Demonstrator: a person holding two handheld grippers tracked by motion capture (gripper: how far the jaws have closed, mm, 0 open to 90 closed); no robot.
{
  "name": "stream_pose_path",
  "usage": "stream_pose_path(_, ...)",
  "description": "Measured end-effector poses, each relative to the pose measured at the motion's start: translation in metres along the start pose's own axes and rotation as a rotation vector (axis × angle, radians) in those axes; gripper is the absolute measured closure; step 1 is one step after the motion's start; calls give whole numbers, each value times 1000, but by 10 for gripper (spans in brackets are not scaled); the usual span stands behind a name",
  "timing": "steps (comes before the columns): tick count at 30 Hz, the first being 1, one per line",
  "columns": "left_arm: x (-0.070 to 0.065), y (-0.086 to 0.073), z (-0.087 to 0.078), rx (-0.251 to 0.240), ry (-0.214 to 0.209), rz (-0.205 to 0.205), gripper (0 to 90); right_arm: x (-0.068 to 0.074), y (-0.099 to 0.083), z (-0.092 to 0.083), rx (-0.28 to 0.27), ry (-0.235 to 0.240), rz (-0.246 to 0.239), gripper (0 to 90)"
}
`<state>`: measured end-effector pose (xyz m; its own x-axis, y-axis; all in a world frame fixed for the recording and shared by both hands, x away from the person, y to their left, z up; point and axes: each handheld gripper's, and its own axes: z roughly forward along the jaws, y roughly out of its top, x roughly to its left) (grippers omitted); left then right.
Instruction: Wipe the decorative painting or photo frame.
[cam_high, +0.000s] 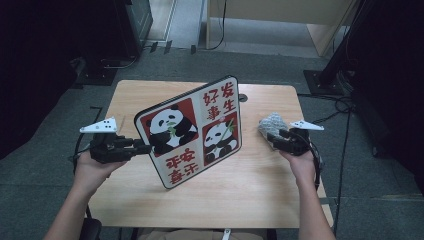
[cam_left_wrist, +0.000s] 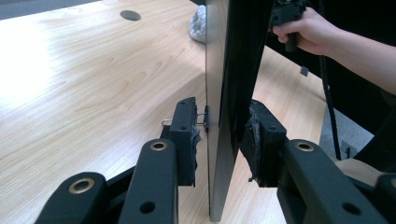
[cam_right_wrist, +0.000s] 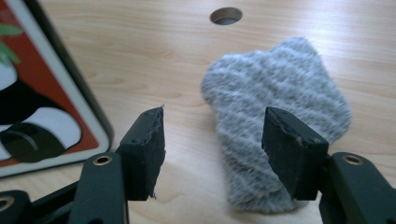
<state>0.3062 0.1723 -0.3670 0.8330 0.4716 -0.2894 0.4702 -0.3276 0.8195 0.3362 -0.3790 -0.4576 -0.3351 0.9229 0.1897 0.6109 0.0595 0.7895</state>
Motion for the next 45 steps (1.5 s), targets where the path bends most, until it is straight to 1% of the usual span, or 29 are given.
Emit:
stream_pose_path(6, 1, -1, 0, -6, 33, -3, 657, 11, -6, -8, 3, 20, -17, 399)
stream_pose_path(10, 4, -1, 0, -9, 53, -7, 650, 21, -9, -14, -8, 56, -32, 398)
stream_pose_path(11, 4, -1, 0, -9, 53, -7, 648, 23, -11, -15, -17, 70, -33, 398)
stream_pose_path(12, 5, -1, 0, -8, 64, -3, 649, 25, -12, -17, -32, 90, -25, 399)
stream_pose_path(14, 7, -2, 1, -6, 73, -7, 646, 29, -15, -18, -46, 106, -31, 402)
stream_pose_path(16, 8, -3, 3, 6, 83, -2, 646, 33, -17, -20, -46, 107, -67, 402)
stream_pose_path(18, 10, -3, 4, 5, 84, -10, 644, 36, -19, -21, -54, 104, -100, 401)
stream_pose_path(21, 14, -3, 5, 1, 80, -14, 640, 39, -22, -21, -51, 96, -135, 400)
stream_pose_path(24, 18, -3, 6, -8, 77, -26, 635, 40, -25, -21, -45, 92, -159, 398)
stream_pose_path(28, 21, -3, 8, -7, 84, -33, 629, 39, -27, -22, -40, 86, -154, 395)
stream_pose_path(32, 28, -4, 10, -4, 97, -47, 629, 36, -30, -23, -32, 78, -147, 393)
stream_pose_path(34, 30, -4, 11, -2, 106, -52, 629, 36, -31, -24, -27, 78, -139, 394)
stream_pose_path(36, 31, -5, 10, 0, 109, -55, 630, 35, -32, -24, -26, 76, -142, 394)
stream_pose_path(38, 33, -5, 10, -2, 110, -63, 630, 35, -32, -23, -24, 80, -139, 394)
stream_pose_path(43, 35, -7, 9, -2, 112, -67, 628, 34, -33, -21, -20, 87, -130, 394)
stream_pose_path(45, 36, -7, 9, -2, 115, -68, 627, 34, -33, -21, -16, 91, -134, 394)
